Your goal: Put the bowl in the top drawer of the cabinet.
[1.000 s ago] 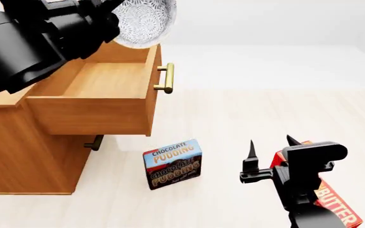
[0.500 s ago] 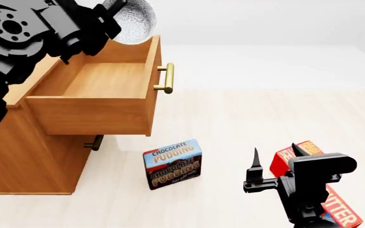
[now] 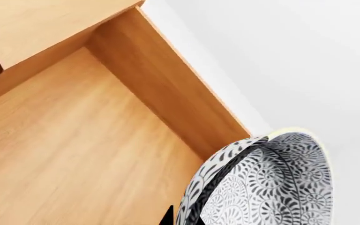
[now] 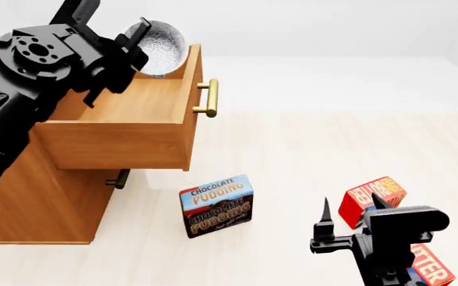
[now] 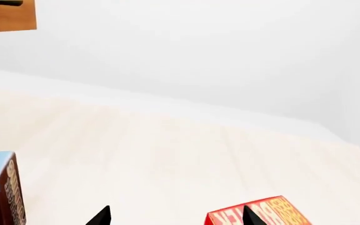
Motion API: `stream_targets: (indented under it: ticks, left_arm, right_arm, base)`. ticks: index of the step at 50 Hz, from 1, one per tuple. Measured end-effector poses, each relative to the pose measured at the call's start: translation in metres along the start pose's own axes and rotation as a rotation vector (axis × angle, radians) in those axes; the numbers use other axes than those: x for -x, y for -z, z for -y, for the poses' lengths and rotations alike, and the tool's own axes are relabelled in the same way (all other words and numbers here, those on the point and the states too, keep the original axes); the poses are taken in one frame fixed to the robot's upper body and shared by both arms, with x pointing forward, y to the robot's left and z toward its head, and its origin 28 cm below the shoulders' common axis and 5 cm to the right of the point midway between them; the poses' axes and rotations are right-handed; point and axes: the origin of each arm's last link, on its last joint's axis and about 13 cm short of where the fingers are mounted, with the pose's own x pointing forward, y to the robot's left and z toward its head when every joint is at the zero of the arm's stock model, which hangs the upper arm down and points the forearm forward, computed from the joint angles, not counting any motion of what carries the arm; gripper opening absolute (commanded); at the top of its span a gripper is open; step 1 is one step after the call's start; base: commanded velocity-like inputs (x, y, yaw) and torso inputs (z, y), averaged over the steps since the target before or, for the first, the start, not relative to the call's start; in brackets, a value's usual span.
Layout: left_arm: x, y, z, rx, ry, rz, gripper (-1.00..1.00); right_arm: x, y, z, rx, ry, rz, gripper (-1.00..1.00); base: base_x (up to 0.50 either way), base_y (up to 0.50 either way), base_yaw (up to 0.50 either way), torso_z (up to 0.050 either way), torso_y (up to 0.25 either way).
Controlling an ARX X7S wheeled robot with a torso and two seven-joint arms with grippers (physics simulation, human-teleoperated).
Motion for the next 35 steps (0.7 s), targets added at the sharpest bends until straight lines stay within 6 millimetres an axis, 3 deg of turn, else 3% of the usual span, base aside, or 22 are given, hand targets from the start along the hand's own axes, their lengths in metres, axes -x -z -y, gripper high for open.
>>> stream_targets:
  ticks: [35]
  left_arm:
    - [-0.02,0.015,-0.02,0.134,-0.16,0.015,-1.0]
  right_arm:
    - [0.004,0.011,0.003,-0.002,0.007,-0.023,1.0]
  base:
    - [0.0,0.0,0.0,0.0,0.0]
